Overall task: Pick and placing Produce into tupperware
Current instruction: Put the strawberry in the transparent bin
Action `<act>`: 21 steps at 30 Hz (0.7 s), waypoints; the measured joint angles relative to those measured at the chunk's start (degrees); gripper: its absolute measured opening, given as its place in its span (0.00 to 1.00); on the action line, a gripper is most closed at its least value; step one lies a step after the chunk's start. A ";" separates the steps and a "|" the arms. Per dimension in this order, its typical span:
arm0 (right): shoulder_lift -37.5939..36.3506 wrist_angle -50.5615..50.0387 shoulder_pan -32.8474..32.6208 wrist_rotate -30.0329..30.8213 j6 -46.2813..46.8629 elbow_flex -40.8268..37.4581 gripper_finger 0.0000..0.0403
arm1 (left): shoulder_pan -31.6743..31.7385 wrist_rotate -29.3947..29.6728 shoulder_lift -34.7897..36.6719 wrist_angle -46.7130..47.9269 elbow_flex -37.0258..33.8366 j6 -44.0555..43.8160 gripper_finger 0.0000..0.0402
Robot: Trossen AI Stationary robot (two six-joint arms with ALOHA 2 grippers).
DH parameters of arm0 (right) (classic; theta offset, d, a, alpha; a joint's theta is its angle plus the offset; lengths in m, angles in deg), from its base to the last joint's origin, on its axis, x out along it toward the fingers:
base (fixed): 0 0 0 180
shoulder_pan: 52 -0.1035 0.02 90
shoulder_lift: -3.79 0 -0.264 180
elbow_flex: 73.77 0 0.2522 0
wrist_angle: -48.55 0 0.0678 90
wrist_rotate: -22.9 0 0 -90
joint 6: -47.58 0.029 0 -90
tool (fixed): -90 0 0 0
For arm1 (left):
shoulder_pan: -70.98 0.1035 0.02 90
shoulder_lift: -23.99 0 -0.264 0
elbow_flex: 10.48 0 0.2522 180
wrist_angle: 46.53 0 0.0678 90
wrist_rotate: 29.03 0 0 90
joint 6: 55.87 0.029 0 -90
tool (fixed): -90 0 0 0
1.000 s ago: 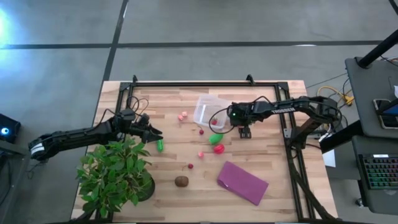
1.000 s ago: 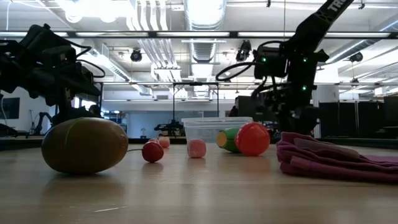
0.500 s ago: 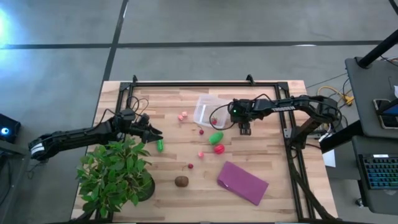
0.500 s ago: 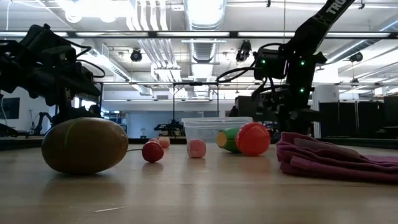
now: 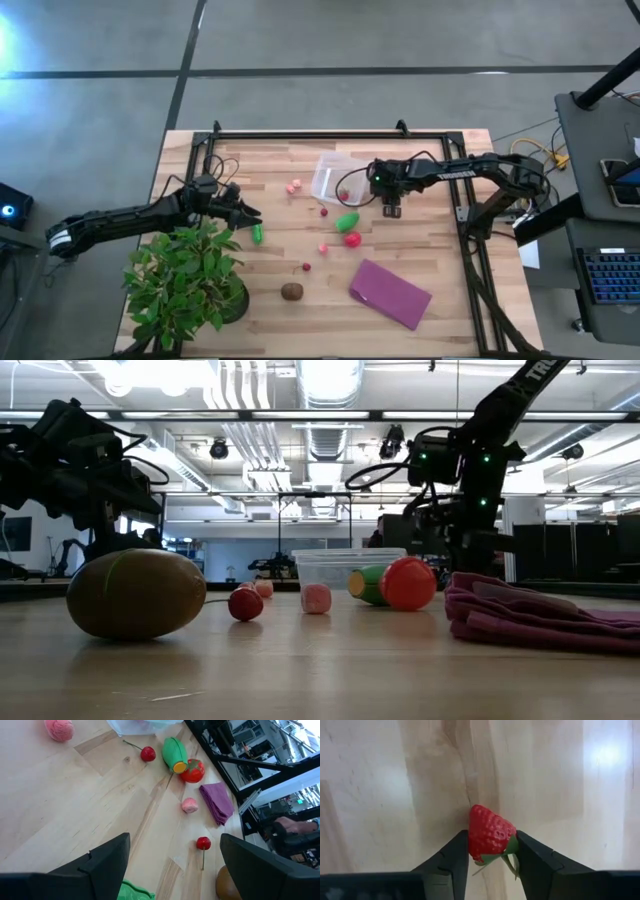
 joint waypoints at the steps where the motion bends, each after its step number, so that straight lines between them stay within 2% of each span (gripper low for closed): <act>1: -0.21 -0.91 0.00 -0.63 1.18 0.68 0.32 | 0.00 -0.02 0.00 0.00 0.00 0.00 0.73; 7: -4.60 -8.83 -0.13 -1.55 10.73 9.50 0.36 | 0.00 -0.02 0.00 0.00 0.00 0.00 0.73; 13: -9.04 -9.84 -0.13 -2.00 17.66 22.30 0.34 | 0.00 -0.02 0.00 0.00 0.00 0.00 0.73; 16: -5.68 -8.75 -0.10 -1.79 19.06 28.11 0.34 | 0.00 -0.02 0.00 0.00 0.00 0.00 0.73; 21: 6.48 -10.07 0.02 -2.13 19.81 37.35 0.36 | 0.00 -0.01 0.00 0.00 0.00 0.00 0.73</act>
